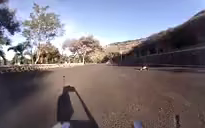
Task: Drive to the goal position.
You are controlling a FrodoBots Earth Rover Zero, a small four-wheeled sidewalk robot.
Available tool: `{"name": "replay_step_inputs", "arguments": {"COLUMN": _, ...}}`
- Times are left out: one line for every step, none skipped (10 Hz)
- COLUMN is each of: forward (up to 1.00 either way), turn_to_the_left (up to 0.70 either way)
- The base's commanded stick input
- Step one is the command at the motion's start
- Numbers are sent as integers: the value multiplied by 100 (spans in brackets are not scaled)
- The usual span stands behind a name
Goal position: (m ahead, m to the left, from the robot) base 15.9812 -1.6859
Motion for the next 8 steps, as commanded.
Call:
{"name": "replay_step_inputs", "arguments": {"forward": 50, "turn_to_the_left": -42}}
{"name": "replay_step_inputs", "arguments": {"forward": 50, "turn_to_the_left": -40}}
{"name": "replay_step_inputs", "arguments": {"forward": 50, "turn_to_the_left": -27}}
{"name": "replay_step_inputs", "arguments": {"forward": 50, "turn_to_the_left": -21}}
{"name": "replay_step_inputs", "arguments": {"forward": 50, "turn_to_the_left": -33}}
{"name": "replay_step_inputs", "arguments": {"forward": 50, "turn_to_the_left": -39}}
{"name": "replay_step_inputs", "arguments": {"forward": 50, "turn_to_the_left": -19}}
{"name": "replay_step_inputs", "arguments": {"forward": 50, "turn_to_the_left": -3}}
